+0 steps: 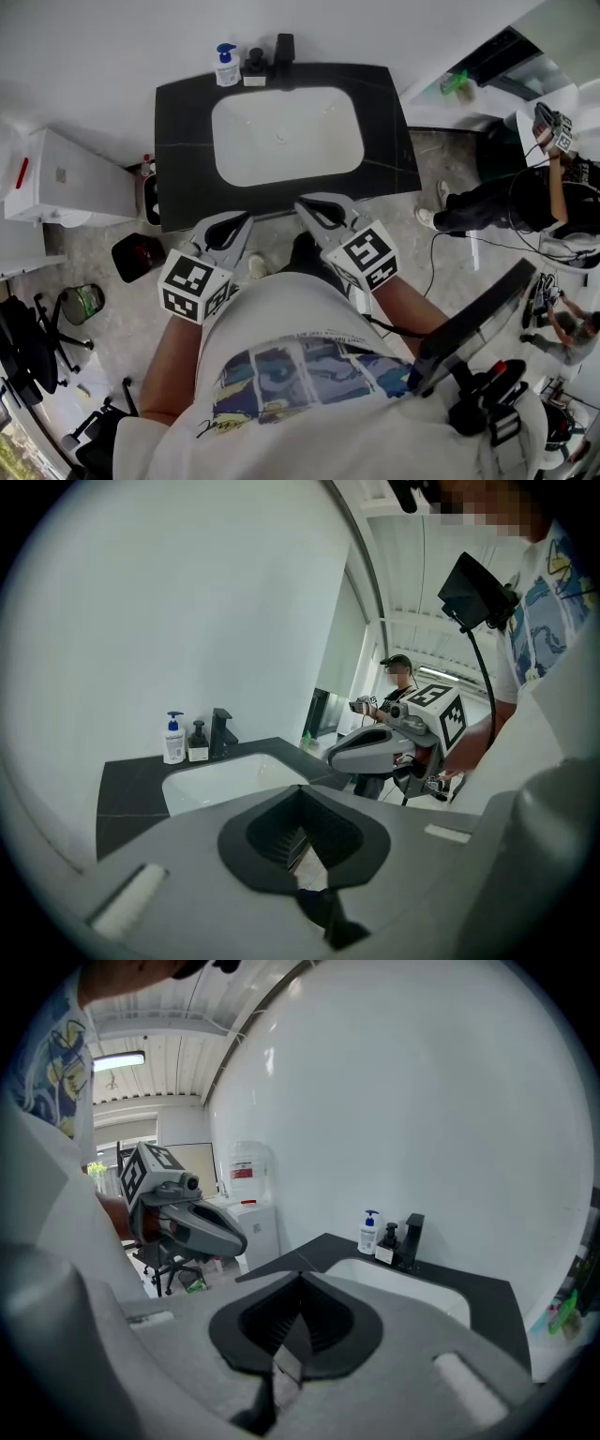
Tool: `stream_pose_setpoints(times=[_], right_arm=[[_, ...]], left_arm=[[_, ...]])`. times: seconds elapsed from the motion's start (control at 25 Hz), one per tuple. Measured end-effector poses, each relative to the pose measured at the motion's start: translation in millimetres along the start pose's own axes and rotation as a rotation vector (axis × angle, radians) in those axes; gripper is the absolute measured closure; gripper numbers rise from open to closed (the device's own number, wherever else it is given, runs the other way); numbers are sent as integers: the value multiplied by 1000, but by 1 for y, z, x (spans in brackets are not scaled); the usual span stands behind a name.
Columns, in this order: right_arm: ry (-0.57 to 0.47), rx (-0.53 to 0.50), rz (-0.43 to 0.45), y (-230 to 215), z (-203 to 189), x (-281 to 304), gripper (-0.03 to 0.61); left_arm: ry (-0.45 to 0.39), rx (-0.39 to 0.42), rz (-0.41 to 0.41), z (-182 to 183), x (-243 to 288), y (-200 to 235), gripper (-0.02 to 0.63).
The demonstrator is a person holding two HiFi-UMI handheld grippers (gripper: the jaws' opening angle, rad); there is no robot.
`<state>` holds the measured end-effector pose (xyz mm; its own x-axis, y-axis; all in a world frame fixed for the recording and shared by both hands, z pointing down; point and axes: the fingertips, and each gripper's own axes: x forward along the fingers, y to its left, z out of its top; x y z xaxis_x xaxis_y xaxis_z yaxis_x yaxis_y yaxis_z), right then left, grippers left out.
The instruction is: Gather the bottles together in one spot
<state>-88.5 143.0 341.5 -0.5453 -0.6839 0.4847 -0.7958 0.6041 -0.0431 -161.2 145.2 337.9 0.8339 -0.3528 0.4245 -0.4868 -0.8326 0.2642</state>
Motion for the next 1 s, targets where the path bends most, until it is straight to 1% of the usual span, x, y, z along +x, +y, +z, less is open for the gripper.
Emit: stream_pose_setpoints(times=[0.16,0.6,1.0], right_arm=[[0,-1,4,-3,0,-1,578],[6,8,-14,-12,-6,-5,577],[0,-1,3,-15,-3,-5,577]], left_arm=[[7,0,4,1,4,1,612],[20,6,-22,2,17,-4,612],[25,14,-10,5,22,-5,612]])
